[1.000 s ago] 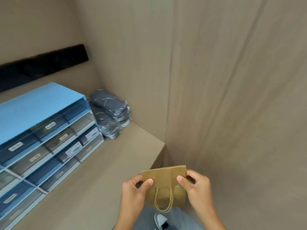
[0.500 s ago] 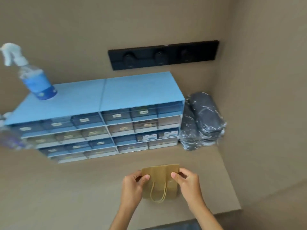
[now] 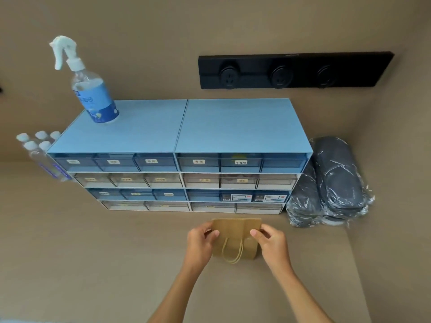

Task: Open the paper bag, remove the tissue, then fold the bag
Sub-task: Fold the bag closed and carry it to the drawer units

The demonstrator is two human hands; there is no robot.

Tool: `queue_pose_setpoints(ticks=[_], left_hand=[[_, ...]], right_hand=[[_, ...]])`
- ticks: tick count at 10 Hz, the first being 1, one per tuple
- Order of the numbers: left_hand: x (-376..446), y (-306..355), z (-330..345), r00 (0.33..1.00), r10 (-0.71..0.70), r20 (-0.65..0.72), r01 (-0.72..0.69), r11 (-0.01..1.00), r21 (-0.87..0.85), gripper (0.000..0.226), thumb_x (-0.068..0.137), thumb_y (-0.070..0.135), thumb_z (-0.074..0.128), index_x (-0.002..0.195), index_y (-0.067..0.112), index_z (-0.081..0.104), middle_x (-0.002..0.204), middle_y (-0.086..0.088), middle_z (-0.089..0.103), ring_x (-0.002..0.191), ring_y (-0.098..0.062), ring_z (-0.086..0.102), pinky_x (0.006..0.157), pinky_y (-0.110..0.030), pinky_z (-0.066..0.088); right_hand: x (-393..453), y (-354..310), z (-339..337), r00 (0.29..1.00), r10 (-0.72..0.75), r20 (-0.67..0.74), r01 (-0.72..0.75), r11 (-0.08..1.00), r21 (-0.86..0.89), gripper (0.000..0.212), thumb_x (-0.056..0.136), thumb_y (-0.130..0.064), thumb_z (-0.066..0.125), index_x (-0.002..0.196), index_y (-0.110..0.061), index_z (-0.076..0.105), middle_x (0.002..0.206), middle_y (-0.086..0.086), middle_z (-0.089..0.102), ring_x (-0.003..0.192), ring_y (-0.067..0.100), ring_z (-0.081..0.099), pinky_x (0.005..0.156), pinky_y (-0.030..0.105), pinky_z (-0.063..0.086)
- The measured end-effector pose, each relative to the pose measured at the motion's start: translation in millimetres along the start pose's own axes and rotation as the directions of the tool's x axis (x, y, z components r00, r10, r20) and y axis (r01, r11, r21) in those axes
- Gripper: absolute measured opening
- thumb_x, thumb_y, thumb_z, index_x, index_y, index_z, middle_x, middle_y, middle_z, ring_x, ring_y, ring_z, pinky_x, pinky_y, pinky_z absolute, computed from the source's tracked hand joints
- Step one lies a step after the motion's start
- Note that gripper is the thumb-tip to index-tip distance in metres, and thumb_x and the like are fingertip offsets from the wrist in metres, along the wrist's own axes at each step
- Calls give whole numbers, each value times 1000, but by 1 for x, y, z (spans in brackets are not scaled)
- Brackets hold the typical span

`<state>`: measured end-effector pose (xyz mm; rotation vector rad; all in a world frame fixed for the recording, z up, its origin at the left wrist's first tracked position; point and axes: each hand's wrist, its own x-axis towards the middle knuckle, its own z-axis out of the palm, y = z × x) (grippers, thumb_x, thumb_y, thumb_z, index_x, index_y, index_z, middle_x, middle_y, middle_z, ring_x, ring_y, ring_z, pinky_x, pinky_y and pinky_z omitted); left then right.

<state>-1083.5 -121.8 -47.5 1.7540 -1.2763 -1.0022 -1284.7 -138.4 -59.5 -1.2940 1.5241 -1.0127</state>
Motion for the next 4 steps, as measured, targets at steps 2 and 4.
queue_pose_setpoints(ticks=[2,4], left_hand=[[-2,-5,2,1000,-5,-7,5,1000,-20,27,88,-7,65,105,10,78,72,35,73,76,15,70,70,-2,50],[-5,5,-4,998,4,64,1,996,-89,41,86,-3,71,113,28,65,111,6,72,111,-23,67,102,-44,53]], right_hand=[[-5,-4,2,1000,4,8,-4,1000,8,23,83,-7,70,77,-29,73,84,-11,78,74,9,72,69,26,55],[-10,-17,-1,998,25,53,-27,999,29,46,83,-13,71,125,-30,61,123,-2,69,115,6,61,102,31,48]])
